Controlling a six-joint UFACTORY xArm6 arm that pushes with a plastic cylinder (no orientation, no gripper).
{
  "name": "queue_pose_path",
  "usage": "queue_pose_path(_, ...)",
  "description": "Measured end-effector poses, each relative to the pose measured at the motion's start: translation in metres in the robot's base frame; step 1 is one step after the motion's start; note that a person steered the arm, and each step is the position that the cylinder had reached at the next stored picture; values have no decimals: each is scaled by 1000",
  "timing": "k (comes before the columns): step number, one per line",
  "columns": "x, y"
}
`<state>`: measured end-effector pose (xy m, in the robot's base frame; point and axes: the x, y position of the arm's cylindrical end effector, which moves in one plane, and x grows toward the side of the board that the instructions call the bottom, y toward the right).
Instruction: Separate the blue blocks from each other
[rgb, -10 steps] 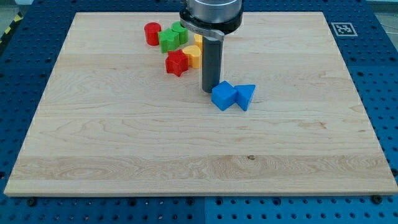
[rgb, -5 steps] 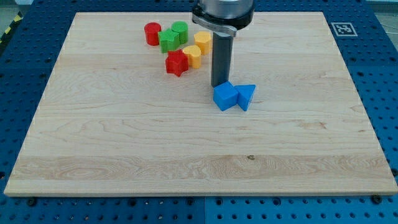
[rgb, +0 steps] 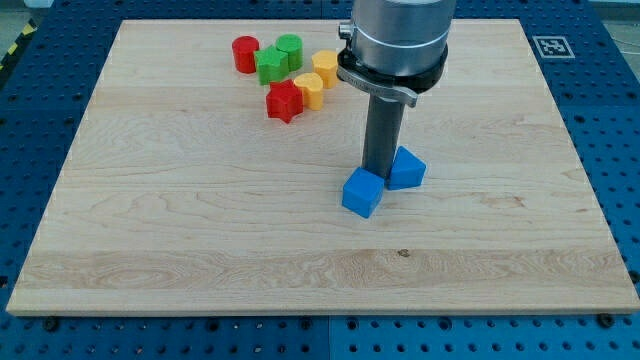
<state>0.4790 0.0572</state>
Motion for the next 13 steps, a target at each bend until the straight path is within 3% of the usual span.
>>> queue_pose_path(5,-29,57)
queue_pose_path(10,-3,42)
queue_pose_path(13,40,27)
